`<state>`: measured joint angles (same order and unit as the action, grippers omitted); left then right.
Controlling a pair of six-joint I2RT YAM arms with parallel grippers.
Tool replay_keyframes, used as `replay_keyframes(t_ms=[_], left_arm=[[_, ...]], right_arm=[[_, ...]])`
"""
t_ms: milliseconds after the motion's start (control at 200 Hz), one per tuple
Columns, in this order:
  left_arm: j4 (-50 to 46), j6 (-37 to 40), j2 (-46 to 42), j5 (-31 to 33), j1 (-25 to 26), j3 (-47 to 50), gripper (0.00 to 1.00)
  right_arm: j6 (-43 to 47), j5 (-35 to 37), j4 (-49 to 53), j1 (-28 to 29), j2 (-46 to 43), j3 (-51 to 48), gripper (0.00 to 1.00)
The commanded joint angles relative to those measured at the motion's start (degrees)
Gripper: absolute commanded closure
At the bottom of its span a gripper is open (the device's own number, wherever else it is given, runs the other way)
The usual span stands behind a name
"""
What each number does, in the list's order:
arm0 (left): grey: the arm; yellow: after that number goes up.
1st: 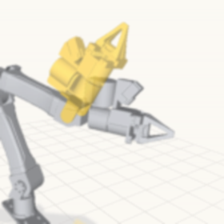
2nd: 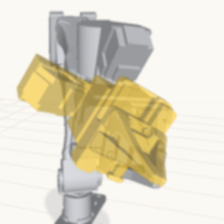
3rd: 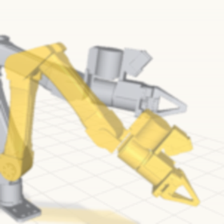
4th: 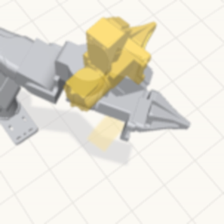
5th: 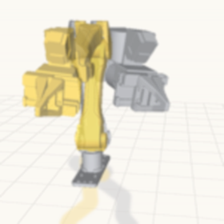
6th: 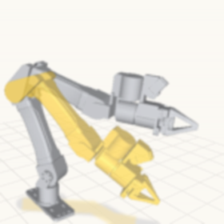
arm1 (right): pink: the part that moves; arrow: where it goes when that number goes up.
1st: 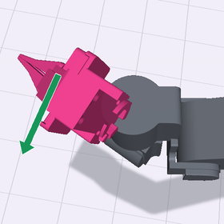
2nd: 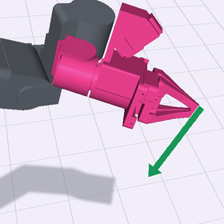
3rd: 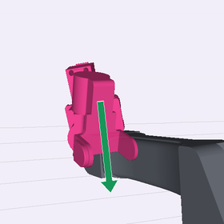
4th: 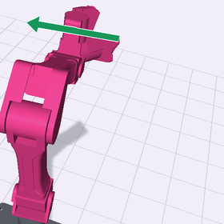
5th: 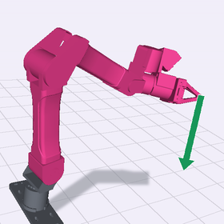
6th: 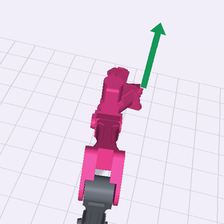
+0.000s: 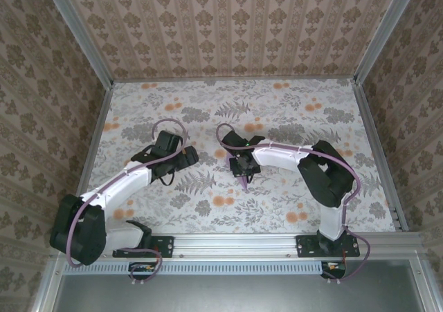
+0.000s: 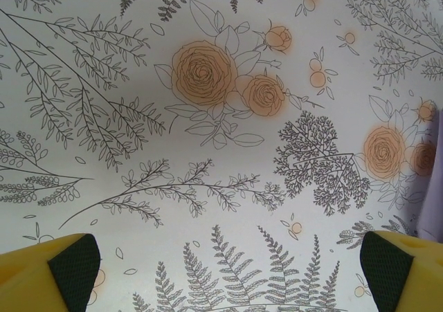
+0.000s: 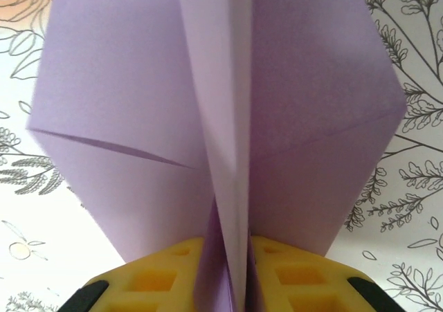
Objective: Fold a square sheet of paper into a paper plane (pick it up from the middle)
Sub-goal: Move the paper plane to the top-center of the table.
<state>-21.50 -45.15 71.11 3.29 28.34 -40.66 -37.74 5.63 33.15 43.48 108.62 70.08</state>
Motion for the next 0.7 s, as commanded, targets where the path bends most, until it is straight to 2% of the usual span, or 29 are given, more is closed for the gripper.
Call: replay_keyframes(t_ms=[0,210,410,695], left_arm=[[-1.35,0.62,-1.15,0.75,-0.61,1.11,0.0],[-1.51,0.58,-1.15,0.41,-1.0,1.51,0.0],[-1.68,0.66,-1.37,0.01,-1.41,1.56,0.0],[-2.37,1.17,-2.67,-0.3,-1.71,1.95,0.0]], right_arm=[[-1.28,0.08,-0.08,-0.29,2.31,-0.89,0.77],[-1.64,1.23,0.38,-0.38,2.42,-0.39,0.8],[-1.22,4.64,1.6,-1.7,0.74,4.53,0.92],[2.93,5.47,1.85,-6.48,7.84,15.05,0.93]])
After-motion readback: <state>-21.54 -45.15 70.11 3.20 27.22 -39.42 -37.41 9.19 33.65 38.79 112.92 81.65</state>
